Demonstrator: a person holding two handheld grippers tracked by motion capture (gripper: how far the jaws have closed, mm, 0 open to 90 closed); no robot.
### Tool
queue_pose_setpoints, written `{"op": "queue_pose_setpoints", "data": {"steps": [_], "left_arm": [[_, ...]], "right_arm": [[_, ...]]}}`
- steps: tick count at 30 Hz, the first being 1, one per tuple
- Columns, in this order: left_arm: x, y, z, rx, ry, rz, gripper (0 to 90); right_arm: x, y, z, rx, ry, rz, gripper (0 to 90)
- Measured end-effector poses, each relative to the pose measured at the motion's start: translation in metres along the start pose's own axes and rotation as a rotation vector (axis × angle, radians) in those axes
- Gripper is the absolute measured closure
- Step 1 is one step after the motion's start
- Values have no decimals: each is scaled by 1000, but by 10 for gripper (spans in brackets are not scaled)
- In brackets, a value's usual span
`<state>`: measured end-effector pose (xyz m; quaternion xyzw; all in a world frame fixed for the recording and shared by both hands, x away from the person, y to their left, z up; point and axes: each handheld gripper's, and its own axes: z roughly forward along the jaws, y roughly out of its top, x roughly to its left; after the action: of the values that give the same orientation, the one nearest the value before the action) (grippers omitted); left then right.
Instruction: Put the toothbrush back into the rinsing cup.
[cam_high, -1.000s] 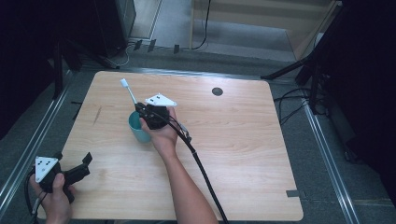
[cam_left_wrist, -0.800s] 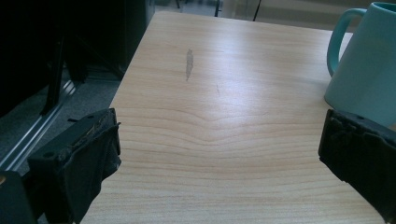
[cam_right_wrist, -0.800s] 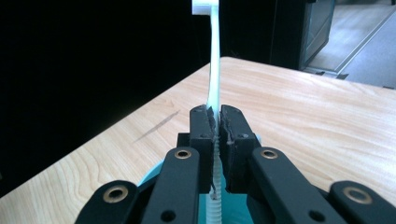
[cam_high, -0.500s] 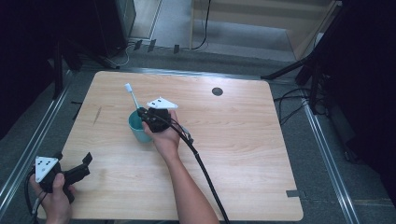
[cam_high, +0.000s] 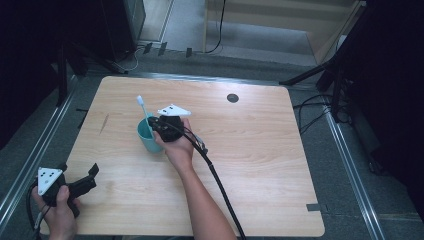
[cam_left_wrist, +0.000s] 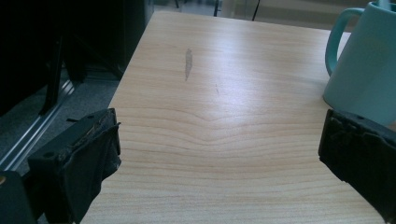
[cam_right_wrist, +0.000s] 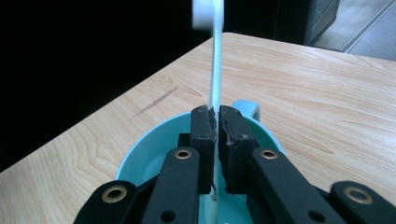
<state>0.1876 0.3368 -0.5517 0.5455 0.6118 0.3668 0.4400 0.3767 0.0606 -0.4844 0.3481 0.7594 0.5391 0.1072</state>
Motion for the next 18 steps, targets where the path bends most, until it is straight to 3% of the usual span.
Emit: {"op": "queue_pose_setpoints", "data": {"steps": [11, 18], "left_arm": [[0, 0, 0, 0, -1, 1, 0], [0, 0, 0, 1, -1, 2, 0]], "right_arm": [[-1, 5, -10, -16, -7, 0, 850], [-9, 11, -27, -55, -18, 23, 742]]}}
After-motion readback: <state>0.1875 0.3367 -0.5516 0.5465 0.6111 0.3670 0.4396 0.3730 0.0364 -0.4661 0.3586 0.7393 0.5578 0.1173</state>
